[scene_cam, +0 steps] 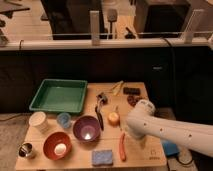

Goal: Place pepper in plastic cup

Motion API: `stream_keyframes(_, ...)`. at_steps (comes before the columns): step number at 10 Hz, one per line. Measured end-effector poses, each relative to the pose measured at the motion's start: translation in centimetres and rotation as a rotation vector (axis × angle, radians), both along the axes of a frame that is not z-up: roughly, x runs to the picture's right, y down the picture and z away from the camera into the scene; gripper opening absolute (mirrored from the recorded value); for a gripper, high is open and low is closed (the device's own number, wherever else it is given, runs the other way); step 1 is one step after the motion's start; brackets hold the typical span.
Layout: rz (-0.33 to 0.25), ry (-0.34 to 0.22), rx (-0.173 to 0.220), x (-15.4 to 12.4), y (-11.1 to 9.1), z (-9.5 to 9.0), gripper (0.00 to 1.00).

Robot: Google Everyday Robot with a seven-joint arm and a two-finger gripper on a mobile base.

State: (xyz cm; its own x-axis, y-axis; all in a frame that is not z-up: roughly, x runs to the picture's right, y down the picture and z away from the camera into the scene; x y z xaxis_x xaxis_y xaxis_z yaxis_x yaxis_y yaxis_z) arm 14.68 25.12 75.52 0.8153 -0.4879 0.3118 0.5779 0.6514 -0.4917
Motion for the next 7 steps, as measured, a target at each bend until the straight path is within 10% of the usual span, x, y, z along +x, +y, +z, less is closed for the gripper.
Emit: stream_keyframes(7,-0.095,-0.106,-0.023,-1.4,1.9,0.9,0.8)
